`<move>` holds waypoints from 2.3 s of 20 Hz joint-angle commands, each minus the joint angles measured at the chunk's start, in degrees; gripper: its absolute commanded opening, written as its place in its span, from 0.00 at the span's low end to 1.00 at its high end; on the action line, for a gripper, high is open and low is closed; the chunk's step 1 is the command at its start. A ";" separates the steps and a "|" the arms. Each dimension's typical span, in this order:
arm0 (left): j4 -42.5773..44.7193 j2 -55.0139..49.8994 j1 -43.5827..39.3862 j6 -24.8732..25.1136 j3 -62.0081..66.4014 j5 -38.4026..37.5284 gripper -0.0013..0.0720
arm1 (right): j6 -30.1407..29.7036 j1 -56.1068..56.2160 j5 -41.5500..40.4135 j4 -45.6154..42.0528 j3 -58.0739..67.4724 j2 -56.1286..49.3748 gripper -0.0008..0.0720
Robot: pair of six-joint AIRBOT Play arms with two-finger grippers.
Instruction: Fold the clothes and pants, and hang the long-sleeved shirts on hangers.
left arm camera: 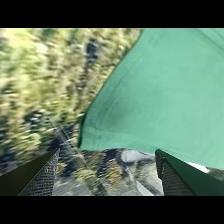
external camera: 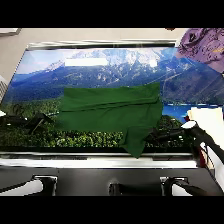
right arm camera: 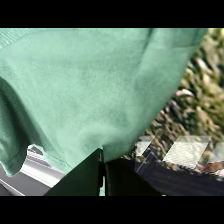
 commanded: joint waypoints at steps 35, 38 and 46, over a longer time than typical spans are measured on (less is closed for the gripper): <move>1.64 16.15 -7.65 -6.88 -0.90 5.57 0.03 | 12.92 0.04 4.31 -9.03 7.80 25.24 0.04; 1.66 12.41 -9.97 -9.66 -0.90 12.35 0.03 | 9.73 0.04 0.55 -8.83 16.70 14.10 0.04; -1.77 4.07 -11.89 -10.62 -0.70 24.39 0.03 | 8.24 0.04 -1.86 -7.85 41.57 -12.66 0.04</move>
